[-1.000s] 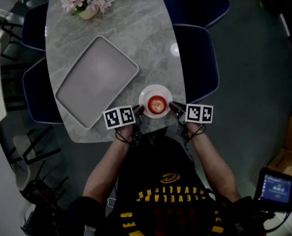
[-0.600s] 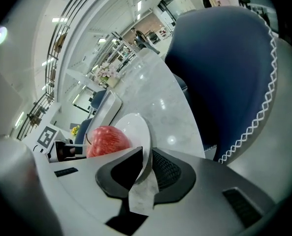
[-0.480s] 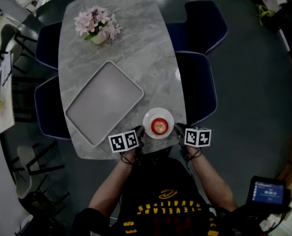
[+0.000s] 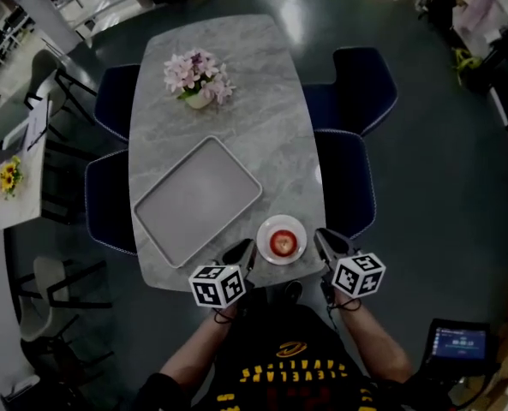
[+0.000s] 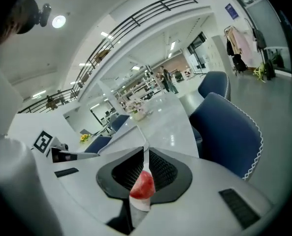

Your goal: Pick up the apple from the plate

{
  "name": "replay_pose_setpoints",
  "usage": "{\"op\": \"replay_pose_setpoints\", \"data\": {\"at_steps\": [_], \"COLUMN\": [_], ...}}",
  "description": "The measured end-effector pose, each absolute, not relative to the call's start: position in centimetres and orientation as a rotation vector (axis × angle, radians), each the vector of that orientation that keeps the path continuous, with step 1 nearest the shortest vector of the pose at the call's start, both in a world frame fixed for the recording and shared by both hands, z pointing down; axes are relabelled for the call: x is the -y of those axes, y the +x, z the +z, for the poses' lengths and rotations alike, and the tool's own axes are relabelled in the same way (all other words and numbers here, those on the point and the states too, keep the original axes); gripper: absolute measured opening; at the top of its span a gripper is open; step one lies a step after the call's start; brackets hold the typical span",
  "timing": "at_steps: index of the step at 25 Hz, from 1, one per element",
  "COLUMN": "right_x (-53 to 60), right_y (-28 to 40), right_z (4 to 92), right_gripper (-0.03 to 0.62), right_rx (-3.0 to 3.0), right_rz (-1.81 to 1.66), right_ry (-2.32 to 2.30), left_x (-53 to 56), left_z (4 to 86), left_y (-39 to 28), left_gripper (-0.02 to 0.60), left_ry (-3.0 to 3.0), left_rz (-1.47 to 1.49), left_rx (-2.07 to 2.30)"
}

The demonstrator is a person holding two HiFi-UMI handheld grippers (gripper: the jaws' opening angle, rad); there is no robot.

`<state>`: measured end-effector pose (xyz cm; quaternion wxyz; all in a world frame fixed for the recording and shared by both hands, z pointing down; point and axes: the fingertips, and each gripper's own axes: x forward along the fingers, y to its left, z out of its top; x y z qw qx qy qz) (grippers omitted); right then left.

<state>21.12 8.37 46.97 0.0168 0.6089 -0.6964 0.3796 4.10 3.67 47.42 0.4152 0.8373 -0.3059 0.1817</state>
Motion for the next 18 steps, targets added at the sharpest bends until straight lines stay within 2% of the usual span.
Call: {"op": "replay_pose_setpoints", "data": {"at_steps": [2,3,4,7,13,18], "right_x": [-8.8,-8.9,-8.9,-8.8,-11.3,-13.5], "right_y": [19.8,19.2,18.7,17.3,14.8,13.0], "right_z": [45.5,44.3,43.0,38.4,29.1,26.8], "right_gripper": [0.043,0.043,0.006,0.006,0.006,0.006], "right_rx": [2.185,2.214,2.254,2.385,2.541,2.609], "right_rz": [1.187,1.183,1.167,1.056,0.546,0.242], "right_ry": [1.878,1.877,1.877,1.871,1.887,1.833], "left_x": [-4.6,-5.0,-5.4,-6.3,-9.3,-11.5], "left_z": [44.9,43.4,41.9,37.6,29.8,27.2], "left_y": [4.8,5.2,5.7,7.1,7.2,7.4], "left_gripper": [0.036,0.0,0.0,0.0,0.0,0.0], "left_ry": [2.186,2.221,2.257,2.37,2.599,2.725], "left_rz": [0.426,0.397,0.364,0.275,0.148,0.086], "left_rx": [0.747,0.737,0.727,0.709,0.815,0.892]}}
